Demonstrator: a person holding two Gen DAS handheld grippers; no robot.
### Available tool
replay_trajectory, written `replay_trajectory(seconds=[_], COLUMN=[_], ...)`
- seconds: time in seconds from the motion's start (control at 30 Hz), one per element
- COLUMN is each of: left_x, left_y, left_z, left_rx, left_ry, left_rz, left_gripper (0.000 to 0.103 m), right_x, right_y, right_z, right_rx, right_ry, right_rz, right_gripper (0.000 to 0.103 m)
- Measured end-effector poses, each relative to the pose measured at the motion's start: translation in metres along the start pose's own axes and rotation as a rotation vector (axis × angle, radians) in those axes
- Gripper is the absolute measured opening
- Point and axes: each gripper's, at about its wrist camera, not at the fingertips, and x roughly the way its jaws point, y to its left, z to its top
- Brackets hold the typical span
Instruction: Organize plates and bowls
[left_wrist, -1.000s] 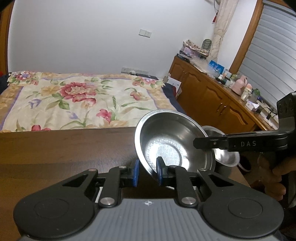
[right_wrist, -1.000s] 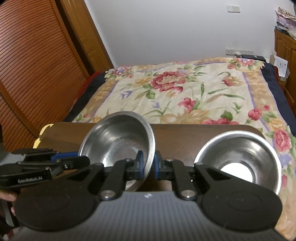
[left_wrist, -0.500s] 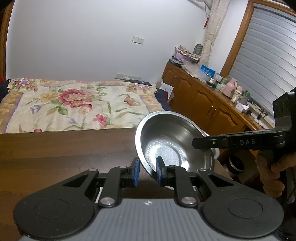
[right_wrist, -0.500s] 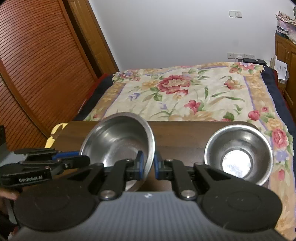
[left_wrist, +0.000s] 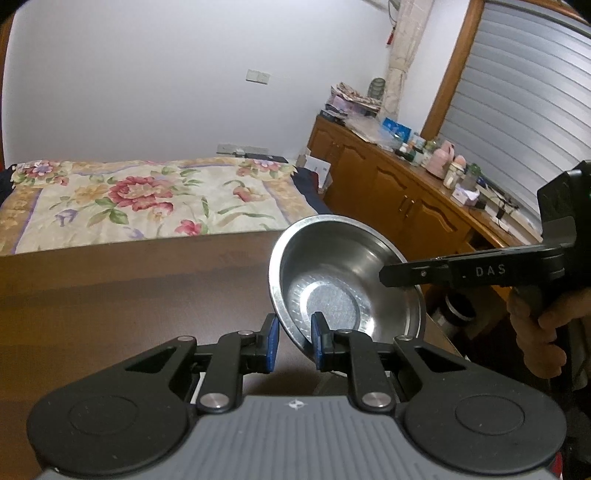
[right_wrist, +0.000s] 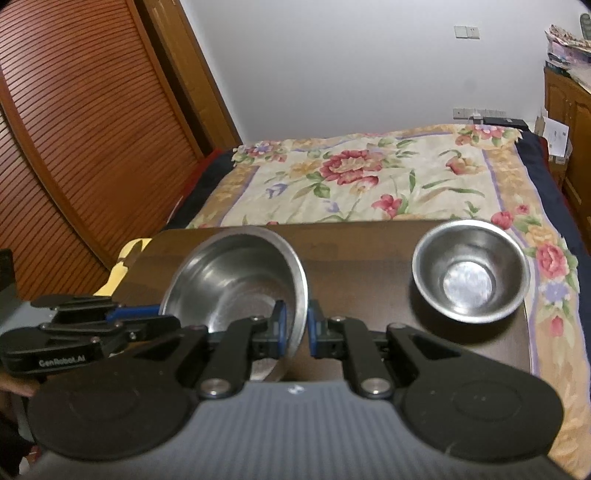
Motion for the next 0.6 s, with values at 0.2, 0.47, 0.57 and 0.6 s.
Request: replay_trajectory(seconds=[0.2,0.47,0.57,0.6], left_x=[-0.008,-0.018,-0.018,-0.018], left_y=[-0.013,-0.029,-0.035,-0.036], left_z=[-0.021,-0.048,-0.058,-0.061], left_rx=[0.015,0.036,0.043,0.049], left_ry=[0.028,0.044,0.050,0.051], left_rz=[-0.031,-0.047,-0.046,-0.042], left_gripper=[0.020,0.020,0.020,0.020], right_x=[-0.014,-0.027,-0.029,-0.030], right_y=[-0.002,-0.003,-0.003,-0.004], right_z=[-0.024,-0.051,-0.059,-0.061], right_rx=[0.022,0.032,0.041,0.042], right_ry=[0.012,0.030,0.034,0.035], right_rz=[0.003,0.010,0.018,0.019], right_gripper=[0.013,0.013,0.014,0.013])
